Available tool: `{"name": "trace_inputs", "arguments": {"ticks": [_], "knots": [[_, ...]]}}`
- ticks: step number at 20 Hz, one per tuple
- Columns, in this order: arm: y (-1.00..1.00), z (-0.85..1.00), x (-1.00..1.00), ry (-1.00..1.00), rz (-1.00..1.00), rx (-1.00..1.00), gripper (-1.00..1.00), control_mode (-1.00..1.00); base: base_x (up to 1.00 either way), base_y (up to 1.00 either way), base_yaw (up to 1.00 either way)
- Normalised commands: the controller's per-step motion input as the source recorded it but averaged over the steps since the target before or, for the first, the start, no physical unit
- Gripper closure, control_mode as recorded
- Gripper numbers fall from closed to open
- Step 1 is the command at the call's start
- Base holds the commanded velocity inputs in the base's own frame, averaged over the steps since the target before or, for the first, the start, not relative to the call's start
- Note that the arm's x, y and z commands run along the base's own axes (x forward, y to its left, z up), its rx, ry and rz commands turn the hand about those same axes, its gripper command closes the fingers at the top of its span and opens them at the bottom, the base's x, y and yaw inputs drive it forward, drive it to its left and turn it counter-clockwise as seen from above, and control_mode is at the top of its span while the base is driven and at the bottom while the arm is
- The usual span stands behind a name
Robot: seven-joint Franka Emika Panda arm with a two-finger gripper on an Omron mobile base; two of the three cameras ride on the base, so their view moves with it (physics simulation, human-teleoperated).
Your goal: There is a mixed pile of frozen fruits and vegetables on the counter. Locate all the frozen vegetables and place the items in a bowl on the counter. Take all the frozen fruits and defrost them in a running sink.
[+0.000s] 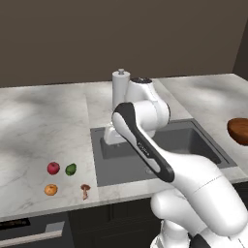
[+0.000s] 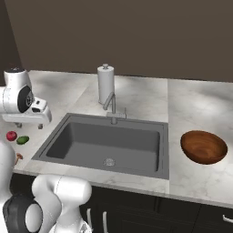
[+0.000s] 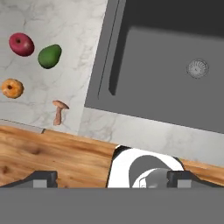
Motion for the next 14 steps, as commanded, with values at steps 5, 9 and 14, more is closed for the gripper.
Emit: {"name": "trace_inputs", "arguments": {"ticks": [5,9,14], "knots": [[0.59,-0.33,-0.02,0.09,0.00,0.00,-1.00,-1.00,0.00,0.00,0.00],[0.70,-0.31,0.00,0.07,-0.01,0.00,-1.00,-1.00,0.00,0.00,0.00],[0.55,-0.40,0.00,0.09,0.00,0.00,-1.00,-1.00,0.00,0.00,0.00]]}}
